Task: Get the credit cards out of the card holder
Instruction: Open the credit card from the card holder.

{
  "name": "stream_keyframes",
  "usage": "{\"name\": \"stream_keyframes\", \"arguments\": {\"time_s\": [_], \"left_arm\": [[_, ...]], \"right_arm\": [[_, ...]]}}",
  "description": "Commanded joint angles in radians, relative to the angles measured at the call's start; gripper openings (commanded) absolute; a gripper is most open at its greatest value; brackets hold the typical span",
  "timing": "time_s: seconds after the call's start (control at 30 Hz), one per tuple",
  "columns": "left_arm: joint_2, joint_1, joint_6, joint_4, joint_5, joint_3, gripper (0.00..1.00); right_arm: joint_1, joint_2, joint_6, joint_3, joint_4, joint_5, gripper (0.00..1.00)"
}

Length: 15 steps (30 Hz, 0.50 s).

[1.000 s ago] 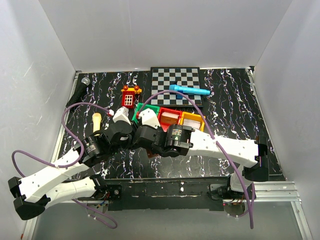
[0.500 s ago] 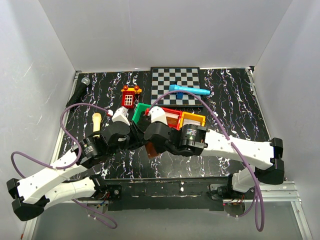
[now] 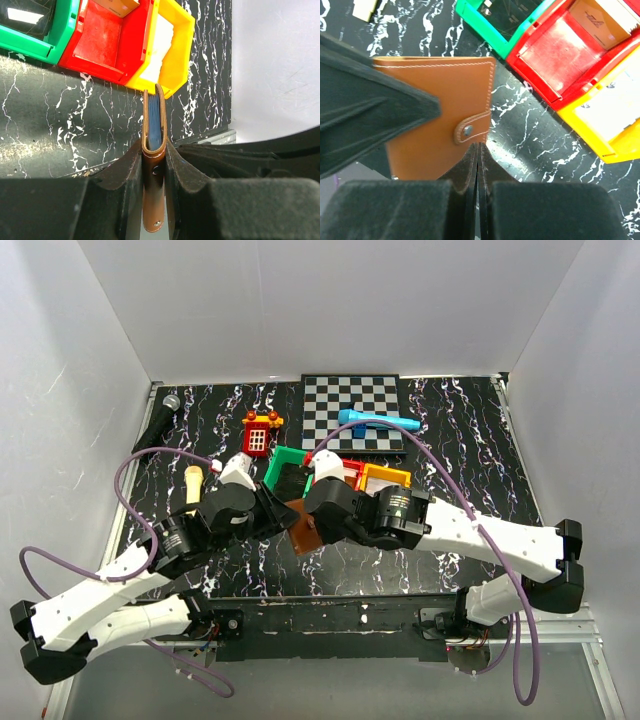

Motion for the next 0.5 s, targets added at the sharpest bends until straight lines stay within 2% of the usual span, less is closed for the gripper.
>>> {"name": "stream_keyframes", "arguments": {"time_s": [0.0, 0.23, 0.27, 0.33, 0.37, 0.43, 0.47], "left_arm": [[-0.041, -0.002, -0.002, 0.025, -0.026, 0.003, 0.00], [-0.042, -0.002, -0.005, 0.023, -0.026, -0.002, 0.00], [-0.039, -0.002, -0.005, 0.022, -0.026, -0.002, 0.00], [-0.033, -0.002, -0.007, 0.022, -0.024, 0.000, 0.00], [-0.030, -0.002, -0.007, 0.022, -0.023, 0.000, 0.00], [-0.022, -0.003, -0.007, 0.020, -0.023, 0.004, 0.00], [-0.019, -0.003, -0.007, 0.017, -0.024, 0.007, 0.00]], "right_arm": [[-0.014, -0.018, -0.004, -0.020, -0.056, 0.014, 0.01], [-0.015, -0.039, -0.006, -0.038, -0.024, 0.002, 0.01], [-0.017, -0.053, -0.010, -0.047, 0.005, -0.006, 0.04], [-0.011, -0.076, -0.021, -0.064, 0.047, -0.017, 0.27], [-0.012, -0.082, -0.026, -0.067, 0.061, -0.015, 0.35], [-0.006, -0.081, -0.041, -0.055, 0.067, -0.011, 0.48], [-0.002, -0.075, -0.046, -0.042, 0.058, 0.002, 0.50]]}}
